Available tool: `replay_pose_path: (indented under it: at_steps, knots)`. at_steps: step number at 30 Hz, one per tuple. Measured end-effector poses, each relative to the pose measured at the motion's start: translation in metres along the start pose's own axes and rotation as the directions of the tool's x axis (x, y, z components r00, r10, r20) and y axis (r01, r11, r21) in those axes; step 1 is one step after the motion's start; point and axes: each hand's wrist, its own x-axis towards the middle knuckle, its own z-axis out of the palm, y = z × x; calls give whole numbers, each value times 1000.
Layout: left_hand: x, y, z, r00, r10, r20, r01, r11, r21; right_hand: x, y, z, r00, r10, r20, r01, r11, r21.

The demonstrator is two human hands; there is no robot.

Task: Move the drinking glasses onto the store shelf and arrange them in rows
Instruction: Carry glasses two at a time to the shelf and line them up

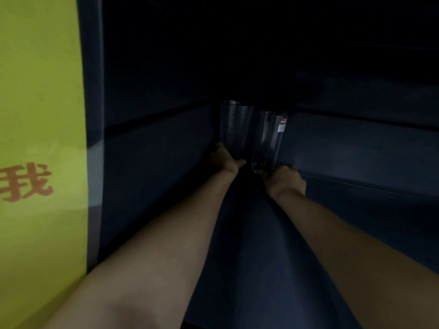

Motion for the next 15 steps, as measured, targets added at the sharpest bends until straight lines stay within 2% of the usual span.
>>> replay_pose_path:
  at_steps: [8,15]
  knots:
    - [3,0,3,998,9,64,-7,1000,-26,2,-2,2,1000,16,-10,-16,1000,-18]
    - [3,2,2,999,-10,36,10,1000,11,3,-2,1,1000,20,-8,-20,999,-24]
